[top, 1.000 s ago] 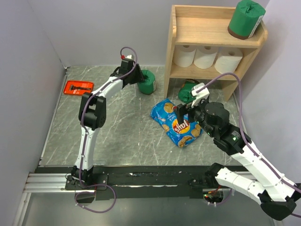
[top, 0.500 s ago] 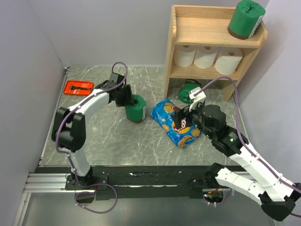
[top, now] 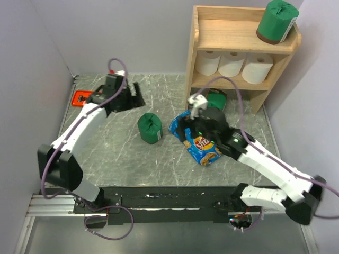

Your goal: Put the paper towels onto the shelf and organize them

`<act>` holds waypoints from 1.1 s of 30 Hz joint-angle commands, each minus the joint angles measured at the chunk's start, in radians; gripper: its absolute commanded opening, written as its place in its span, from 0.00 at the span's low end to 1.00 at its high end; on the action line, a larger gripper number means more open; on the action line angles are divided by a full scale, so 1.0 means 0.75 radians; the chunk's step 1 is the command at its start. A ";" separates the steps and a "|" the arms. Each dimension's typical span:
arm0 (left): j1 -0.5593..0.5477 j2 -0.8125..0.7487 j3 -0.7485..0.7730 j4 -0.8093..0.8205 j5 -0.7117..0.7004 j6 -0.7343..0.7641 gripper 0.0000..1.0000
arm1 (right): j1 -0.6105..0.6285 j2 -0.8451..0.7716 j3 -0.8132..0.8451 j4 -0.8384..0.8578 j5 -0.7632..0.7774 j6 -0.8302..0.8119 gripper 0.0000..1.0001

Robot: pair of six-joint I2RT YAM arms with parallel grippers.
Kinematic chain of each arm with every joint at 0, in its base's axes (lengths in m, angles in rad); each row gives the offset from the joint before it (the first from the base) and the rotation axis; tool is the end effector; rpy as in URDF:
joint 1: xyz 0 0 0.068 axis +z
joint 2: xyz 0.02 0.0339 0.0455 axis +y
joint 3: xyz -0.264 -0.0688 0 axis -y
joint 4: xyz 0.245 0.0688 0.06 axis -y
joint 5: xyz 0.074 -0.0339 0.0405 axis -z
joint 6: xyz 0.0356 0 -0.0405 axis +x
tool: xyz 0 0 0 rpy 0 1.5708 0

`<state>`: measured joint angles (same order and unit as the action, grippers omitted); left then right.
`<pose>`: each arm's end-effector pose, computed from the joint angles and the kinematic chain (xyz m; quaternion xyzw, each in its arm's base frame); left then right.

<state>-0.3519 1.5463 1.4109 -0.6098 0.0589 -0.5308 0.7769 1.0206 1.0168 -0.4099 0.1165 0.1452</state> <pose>0.3230 -0.1208 0.3295 -0.0700 0.9130 -0.1957 0.3511 0.1650 0.1564 0.3536 -0.2294 0.8044 0.1992 0.5106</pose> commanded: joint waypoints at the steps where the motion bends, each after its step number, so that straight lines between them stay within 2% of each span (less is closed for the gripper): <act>1: 0.152 -0.104 -0.028 -0.046 -0.191 -0.006 0.96 | 0.122 0.210 0.211 0.090 0.084 0.029 0.93; 2: 0.223 -0.139 -0.081 -0.040 -0.225 -0.018 0.97 | 0.144 0.257 0.243 0.096 0.086 0.011 0.93; 5: 0.311 -0.245 -0.220 0.003 -0.309 -0.108 0.96 | 0.222 0.451 0.393 0.095 0.100 -0.056 0.93; 11: 0.344 -0.372 -0.421 0.060 -0.479 -0.214 0.96 | 0.277 0.813 0.683 0.060 0.098 -0.175 0.91; 13: 0.346 -0.364 -0.415 0.014 -0.538 -0.259 0.96 | 0.279 0.919 0.769 0.054 0.076 -0.183 0.86; 15: 0.349 -0.358 -0.400 0.003 -0.547 -0.272 0.96 | 0.285 1.019 0.851 0.033 0.051 -0.183 0.80; 18: 0.361 -0.354 -0.396 -0.005 -0.539 -0.288 0.96 | 0.290 1.122 0.929 -0.004 0.063 -0.183 0.75; 33: 0.383 -0.364 -0.411 0.009 -0.508 -0.282 0.96 | 0.292 1.333 0.919 -0.010 0.182 -0.269 0.65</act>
<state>-0.0704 1.2968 1.0939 -0.6144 -0.3119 -0.7277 0.9905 2.0010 1.6878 -0.4347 0.2142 -0.0444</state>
